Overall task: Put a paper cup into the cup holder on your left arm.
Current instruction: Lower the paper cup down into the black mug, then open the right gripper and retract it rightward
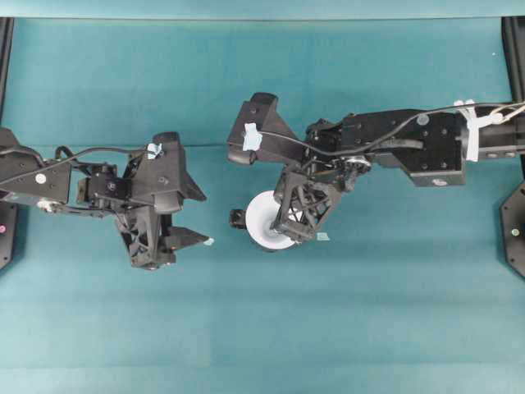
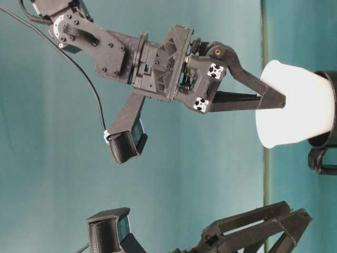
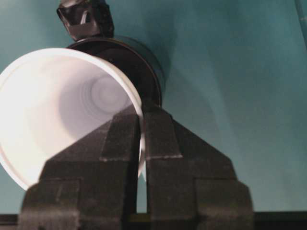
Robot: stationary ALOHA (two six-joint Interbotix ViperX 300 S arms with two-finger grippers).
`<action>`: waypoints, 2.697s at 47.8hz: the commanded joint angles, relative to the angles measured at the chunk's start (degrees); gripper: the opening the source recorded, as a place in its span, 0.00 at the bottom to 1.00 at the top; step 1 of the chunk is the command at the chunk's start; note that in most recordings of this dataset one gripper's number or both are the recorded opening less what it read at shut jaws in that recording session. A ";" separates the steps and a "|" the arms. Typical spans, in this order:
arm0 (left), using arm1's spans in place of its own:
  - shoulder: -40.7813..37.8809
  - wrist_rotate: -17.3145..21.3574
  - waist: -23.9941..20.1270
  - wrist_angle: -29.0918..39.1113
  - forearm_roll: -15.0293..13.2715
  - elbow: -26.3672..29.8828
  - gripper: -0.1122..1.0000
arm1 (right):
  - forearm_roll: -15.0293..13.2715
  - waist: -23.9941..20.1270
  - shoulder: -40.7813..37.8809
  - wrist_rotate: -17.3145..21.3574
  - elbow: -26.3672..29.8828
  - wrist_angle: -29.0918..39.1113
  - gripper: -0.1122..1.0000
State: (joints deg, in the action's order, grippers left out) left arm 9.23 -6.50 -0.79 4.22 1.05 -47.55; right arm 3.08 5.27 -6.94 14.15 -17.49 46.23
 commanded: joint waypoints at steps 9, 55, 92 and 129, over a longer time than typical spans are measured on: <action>0.18 -0.18 -0.09 -0.79 0.18 0.35 0.86 | -0.35 0.09 0.26 0.35 1.05 -0.70 0.27; 0.09 -0.18 -0.09 -0.70 0.18 0.35 0.86 | -1.85 0.35 0.70 0.62 0.35 -0.62 0.90; 0.09 -0.26 0.00 -0.70 0.09 -0.09 0.86 | -1.85 -2.37 11.43 -0.62 -9.58 -11.25 0.90; 0.09 -0.35 0.00 -0.70 0.18 -0.09 0.86 | -2.81 -3.52 27.33 -2.90 -28.04 -20.04 0.90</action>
State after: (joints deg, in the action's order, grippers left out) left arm 9.23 -6.86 -0.79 3.87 1.14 -48.16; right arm 0.44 2.20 18.54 11.78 -45.35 26.98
